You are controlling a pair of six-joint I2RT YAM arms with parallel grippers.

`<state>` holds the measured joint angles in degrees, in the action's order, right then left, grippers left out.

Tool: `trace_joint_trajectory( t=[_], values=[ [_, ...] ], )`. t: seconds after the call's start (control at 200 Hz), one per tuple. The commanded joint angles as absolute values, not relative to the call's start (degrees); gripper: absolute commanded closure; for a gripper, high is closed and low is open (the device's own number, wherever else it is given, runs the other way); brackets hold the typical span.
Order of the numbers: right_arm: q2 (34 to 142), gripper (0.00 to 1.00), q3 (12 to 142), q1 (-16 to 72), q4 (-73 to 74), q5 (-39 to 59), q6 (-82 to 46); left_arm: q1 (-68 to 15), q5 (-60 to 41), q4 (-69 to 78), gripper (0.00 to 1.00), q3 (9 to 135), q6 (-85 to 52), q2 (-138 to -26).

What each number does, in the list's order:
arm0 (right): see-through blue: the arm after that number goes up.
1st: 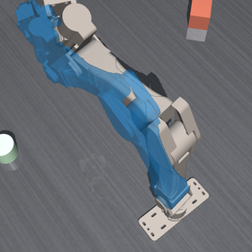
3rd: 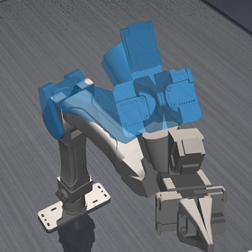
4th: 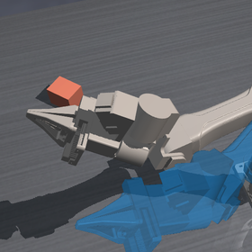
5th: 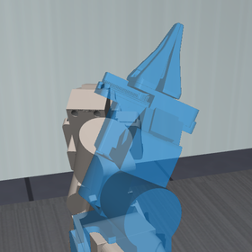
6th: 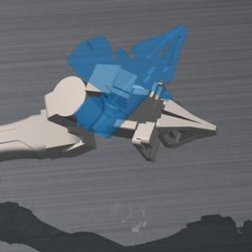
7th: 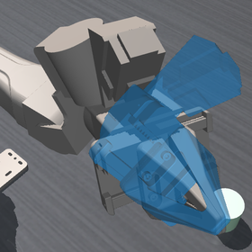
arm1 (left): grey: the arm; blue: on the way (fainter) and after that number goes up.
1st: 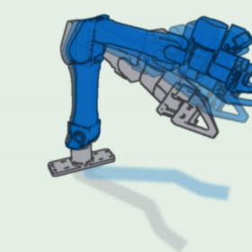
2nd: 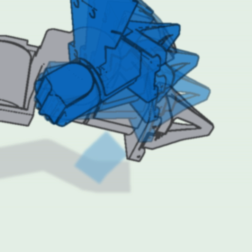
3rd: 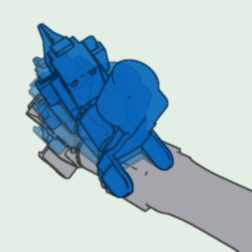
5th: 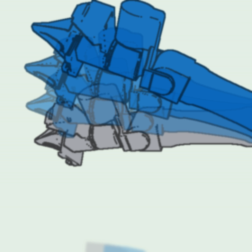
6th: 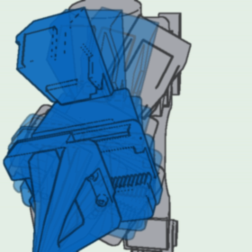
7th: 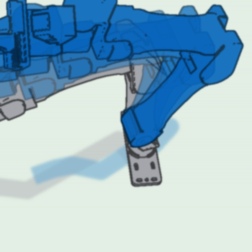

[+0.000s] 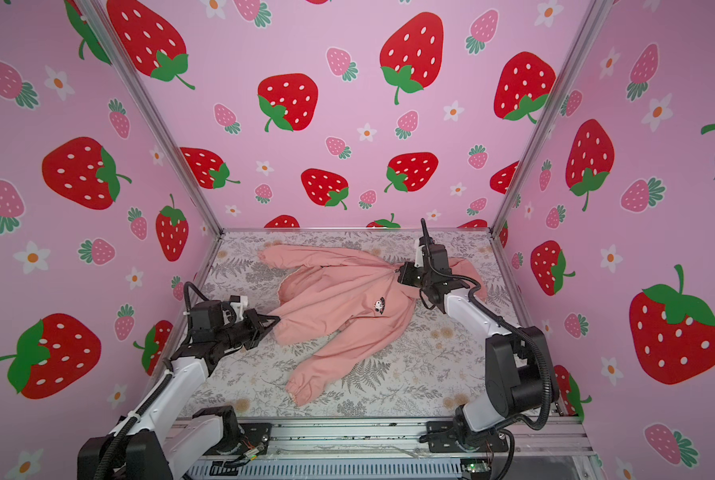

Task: Zip up the jacket

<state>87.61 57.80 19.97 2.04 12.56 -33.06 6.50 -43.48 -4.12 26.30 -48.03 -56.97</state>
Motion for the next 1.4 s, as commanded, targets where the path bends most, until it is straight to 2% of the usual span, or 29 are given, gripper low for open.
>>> trace_joint_trajectory(
  t=[0.0, 0.605, 0.975, 1.135, 1.39],
  values=[
    [84.99, 1.00, 57.22, 17.36, 2.24, 10.19, -31.98, 7.64, -41.48, -4.75, 1.00, 26.22, -47.91, -56.23],
    [83.58, 1.00, 56.07, 7.89, 0.31, 12.10, -31.36, 8.91, -41.42, -4.91, 1.00, 26.07, -47.97, -55.76],
    [85.23, 1.00, 58.24, 6.32, 0.49, 13.44, -31.90, 9.25, -39.96, -1.06, 1.00, 30.12, -50.21, -60.22],
    [88.28, 1.00, 64.88, 5.66, 5.12, 20.81, -34.05, 9.16, -39.13, 0.91, 1.00, 45.52, -50.62, -71.13],
    [94.57, 1.00, 87.89, 3.74, 8.46, 30.98, -38.14, 8.88, -44.16, -10.74, 1.00, 98.12, -50.83, -95.60]
  ],
)
